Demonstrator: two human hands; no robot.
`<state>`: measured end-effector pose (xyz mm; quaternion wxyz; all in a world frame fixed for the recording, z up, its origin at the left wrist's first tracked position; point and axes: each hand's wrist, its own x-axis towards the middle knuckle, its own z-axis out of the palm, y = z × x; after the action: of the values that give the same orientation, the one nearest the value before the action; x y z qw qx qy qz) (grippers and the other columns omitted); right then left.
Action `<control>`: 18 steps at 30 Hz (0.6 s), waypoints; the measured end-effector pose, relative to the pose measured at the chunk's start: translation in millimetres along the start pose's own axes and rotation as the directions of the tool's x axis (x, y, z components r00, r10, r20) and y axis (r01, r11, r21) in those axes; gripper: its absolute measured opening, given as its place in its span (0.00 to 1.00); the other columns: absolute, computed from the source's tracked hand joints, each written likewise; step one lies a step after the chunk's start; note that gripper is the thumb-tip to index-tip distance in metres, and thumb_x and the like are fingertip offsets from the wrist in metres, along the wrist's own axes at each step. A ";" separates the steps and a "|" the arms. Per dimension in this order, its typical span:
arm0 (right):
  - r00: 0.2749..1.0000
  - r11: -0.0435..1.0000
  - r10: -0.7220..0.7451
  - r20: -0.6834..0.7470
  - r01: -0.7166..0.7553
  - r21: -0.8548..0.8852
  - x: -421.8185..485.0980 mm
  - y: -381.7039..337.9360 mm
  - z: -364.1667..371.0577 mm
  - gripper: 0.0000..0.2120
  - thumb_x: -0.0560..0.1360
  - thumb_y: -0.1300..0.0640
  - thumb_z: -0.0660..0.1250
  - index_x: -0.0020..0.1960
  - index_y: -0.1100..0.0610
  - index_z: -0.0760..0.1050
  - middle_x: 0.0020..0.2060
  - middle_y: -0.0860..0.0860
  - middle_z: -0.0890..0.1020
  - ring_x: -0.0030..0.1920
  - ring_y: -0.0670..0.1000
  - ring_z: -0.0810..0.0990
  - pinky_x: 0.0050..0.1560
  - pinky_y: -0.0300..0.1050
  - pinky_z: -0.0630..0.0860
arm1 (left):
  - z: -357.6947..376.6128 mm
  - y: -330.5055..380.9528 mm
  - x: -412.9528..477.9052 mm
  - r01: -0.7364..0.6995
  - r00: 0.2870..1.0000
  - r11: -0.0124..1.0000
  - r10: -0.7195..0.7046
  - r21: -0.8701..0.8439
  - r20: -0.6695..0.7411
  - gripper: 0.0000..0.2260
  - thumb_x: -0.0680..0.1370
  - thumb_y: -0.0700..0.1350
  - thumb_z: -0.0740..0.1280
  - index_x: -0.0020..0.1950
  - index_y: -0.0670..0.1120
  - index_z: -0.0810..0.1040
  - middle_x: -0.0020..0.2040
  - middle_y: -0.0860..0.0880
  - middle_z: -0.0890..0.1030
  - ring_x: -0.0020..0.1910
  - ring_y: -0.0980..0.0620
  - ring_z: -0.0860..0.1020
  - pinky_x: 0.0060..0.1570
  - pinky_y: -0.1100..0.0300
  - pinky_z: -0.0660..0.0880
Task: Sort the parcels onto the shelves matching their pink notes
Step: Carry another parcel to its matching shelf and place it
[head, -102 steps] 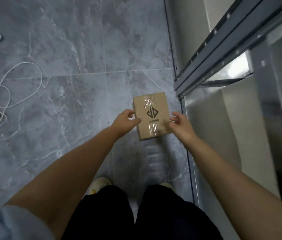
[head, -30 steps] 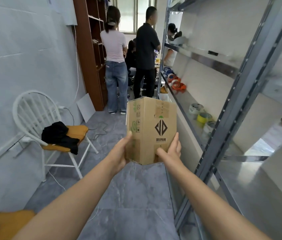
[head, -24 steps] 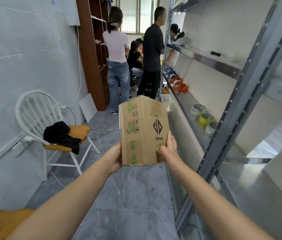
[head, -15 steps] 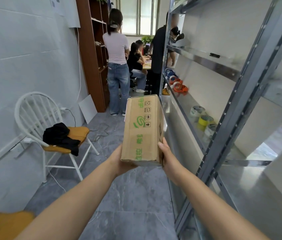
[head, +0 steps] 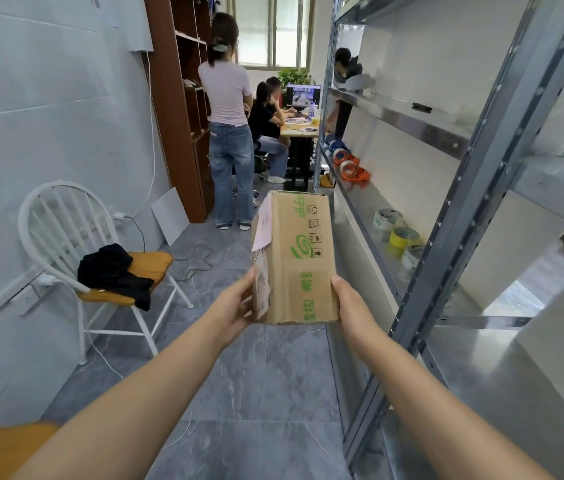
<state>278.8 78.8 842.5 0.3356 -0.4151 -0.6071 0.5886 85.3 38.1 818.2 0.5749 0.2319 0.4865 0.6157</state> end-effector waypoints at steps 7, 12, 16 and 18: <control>0.990 0.996 0.071 -0.126 -0.064 0.062 3.6 3.0 -12.0 0.18 0.82 0.54 0.48 0.45 0.51 0.75 0.45 0.52 0.80 0.44 0.47 0.78 0.43 0.42 0.75 | -5.7 11.9 0.3 0.002 1.000 0.982 -0.007 -0.190 -0.027 0.15 0.82 0.50 0.56 0.59 0.45 0.79 0.56 0.44 0.83 0.55 0.45 0.80 0.58 0.46 0.76; 0.993 0.992 0.047 -0.107 -0.033 0.122 4.2 8.1 -10.4 0.17 0.81 0.56 0.51 0.59 0.50 0.78 0.52 0.50 0.84 0.54 0.50 0.82 0.56 0.52 0.79 | -4.3 17.9 -0.8 0.004 0.999 0.990 -0.010 -0.139 -0.045 0.14 0.80 0.52 0.60 0.53 0.46 0.83 0.54 0.43 0.84 0.55 0.42 0.81 0.62 0.42 0.72; 0.989 0.977 0.093 -0.115 -0.068 0.200 2.0 11.3 -13.5 0.16 0.79 0.58 0.53 0.53 0.52 0.81 0.50 0.52 0.86 0.54 0.54 0.82 0.57 0.54 0.78 | 6.8 11.3 -4.8 -0.011 1.000 0.998 0.010 -0.057 -0.007 0.19 0.80 0.49 0.59 0.37 0.48 0.86 0.41 0.46 0.86 0.38 0.47 0.84 0.53 0.47 0.76; 0.985 0.965 0.136 -0.109 -0.106 0.240 0.5 13.3 -16.8 0.16 0.78 0.57 0.55 0.53 0.54 0.81 0.50 0.54 0.86 0.53 0.56 0.82 0.57 0.55 0.77 | 16.8 8.7 -8.9 -0.011 1.000 0.998 0.012 -0.065 0.025 0.19 0.80 0.48 0.59 0.35 0.48 0.86 0.40 0.45 0.85 0.36 0.46 0.84 0.47 0.47 0.79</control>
<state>295.1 86.0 830.6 0.3825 -0.4449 -0.4852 0.6483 97.4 36.5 835.2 0.5847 0.2239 0.4576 0.6313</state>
